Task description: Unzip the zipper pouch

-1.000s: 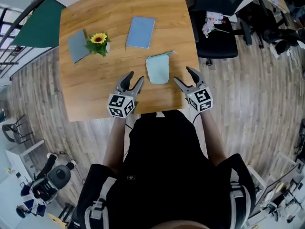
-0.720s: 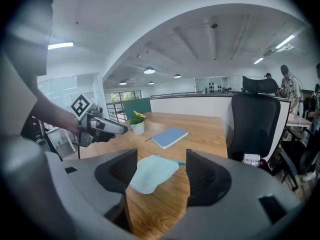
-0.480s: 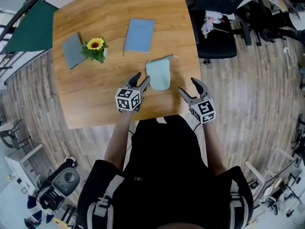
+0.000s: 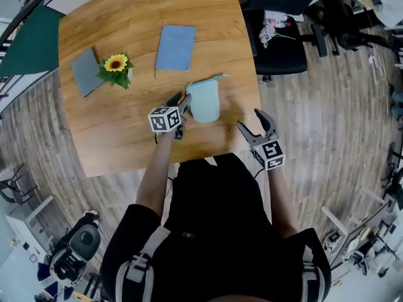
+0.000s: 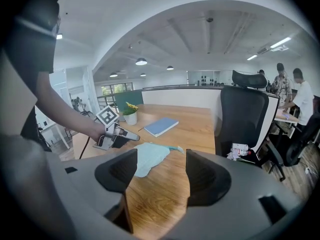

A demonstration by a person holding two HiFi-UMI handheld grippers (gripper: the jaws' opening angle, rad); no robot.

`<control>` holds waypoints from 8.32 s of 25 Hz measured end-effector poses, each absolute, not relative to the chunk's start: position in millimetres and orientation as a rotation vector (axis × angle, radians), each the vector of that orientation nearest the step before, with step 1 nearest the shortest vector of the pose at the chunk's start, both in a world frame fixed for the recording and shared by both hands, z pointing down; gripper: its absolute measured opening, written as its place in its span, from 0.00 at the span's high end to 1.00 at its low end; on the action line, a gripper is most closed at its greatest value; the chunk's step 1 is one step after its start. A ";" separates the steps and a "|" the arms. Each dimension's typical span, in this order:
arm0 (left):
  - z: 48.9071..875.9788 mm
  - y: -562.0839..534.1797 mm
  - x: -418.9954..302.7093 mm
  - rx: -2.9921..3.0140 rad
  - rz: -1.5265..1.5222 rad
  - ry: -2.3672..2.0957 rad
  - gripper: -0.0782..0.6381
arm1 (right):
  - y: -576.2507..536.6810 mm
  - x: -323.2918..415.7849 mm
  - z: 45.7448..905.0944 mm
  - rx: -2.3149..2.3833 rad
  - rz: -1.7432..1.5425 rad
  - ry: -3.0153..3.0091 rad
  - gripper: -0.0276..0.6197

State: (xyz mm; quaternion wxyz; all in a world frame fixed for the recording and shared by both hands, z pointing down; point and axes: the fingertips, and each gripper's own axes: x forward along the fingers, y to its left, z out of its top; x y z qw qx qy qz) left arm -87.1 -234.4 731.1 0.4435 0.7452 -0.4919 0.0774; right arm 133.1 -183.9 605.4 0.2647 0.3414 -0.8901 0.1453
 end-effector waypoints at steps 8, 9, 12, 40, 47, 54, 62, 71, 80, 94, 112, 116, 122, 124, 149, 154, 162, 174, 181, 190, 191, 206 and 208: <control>759.7 -242.8 -85.7 1.715 0.214 -1.193 0.64 | -182.0 142.5 607.3 0.934 0.387 -2.383 0.50; 762.0 -244.3 -84.2 1.709 0.207 -1.192 0.64 | -182.0 144.0 607.4 0.938 0.384 -2.379 0.50; 768.4 -249.5 -84.0 1.700 0.180 -1.183 0.65 | -182.1 143.0 610.8 0.941 0.382 -2.370 0.50; 784.7 -255.7 -72.1 1.698 0.660 -1.434 0.67 | -172.6 139.9 616.6 0.919 0.368 -2.379 0.50; 784.0 -255.9 -79.6 1.649 0.695 -1.506 0.79 | -171.8 151.6 615.3 0.914 0.358 -2.373 0.50; 772.3 -253.2 -72.7 1.700 0.583 -1.491 0.86 | -180.4 157.8 614.5 0.914 0.358 -2.386 0.50; 717.6 -243.7 -82.5 1.927 0.467 -1.533 0.87 | -183.6 127.9 611.0 0.869 0.340 -2.449 0.50; 639.3 -209.8 -68.8 2.224 0.456 -1.489 0.87 | -176.3 86.1 599.0 0.759 0.288 -2.511 0.52; 594.3 -172.4 -65.1 2.349 0.495 -1.467 0.87 | -173.7 28.3 576.3 0.586 0.139 -2.602 0.55; 530.5 -127.1 -55.2 2.557 0.608 -1.376 0.87 | -133.0 -47.7 555.4 0.139 -0.169 -2.580 0.68; 530.0 -97.0 -16.9 2.704 0.589 -0.897 0.79 | -101.9 -24.9 539.8 -0.008 -0.355 -2.602 0.93; 532.0 -97.5 -10.8 2.722 0.656 -0.886 0.82 | -103.7 -19.2 543.4 0.028 -0.359 -2.588 0.92; 526.3 -100.0 -7.9 2.740 0.677 -0.940 0.84 | -105.7 -15.5 539.1 0.098 -0.380 -2.598 0.91; 525.3 -100.3 -8.3 2.743 0.685 -0.946 0.84 | -105.9 -15.7 538.8 0.100 -0.377 -2.595 0.91; 538.7 -108.2 -27.7 2.758 0.988 -1.219 0.84 | -108.0 -24.9 514.7 0.261 0.327 -2.807 0.77; 543.7 -106.4 -26.8 2.767 1.044 -1.254 0.84 | -110.7 -26.7 521.4 0.318 0.567 -2.759 0.79; 550.9 -106.8 -26.8 2.778 1.136 -1.319 0.84 | -116.2 -21.4 526.7 0.366 0.847 -2.745 0.86; 553.0 -103.8 -28.6 2.777 1.168 -1.324 0.83 | -117.7 -21.8 525.1 0.335 1.127 -2.746 0.90; 553.7 -105.4 -28.7 2.784 1.225 -1.329 0.83 | -118.1 -27.2 524.2 0.277 1.330 -2.725 0.94; 559.1 -107.6 -32.4 2.760 1.160 -1.315 0.83 | -120.1 -32.2 529.9 0.308 1.219 -2.710 0.95; 559.1 -108.1 -32.9 2.755 1.144 -1.315 0.83 | -120.5 -32.9 529.4 0.321 1.190 -2.710 0.95; 562.6 -108.0 -54.3 2.699 0.982 -1.314 0.83 | -124.5 -50.7 533.9 0.399 0.986 -2.677 0.95; 563.7 -106.8 -58.0 2.701 0.983 -1.310 0.83 | -123.6 -54.8 534.7 0.400 0.977 -2.677 0.95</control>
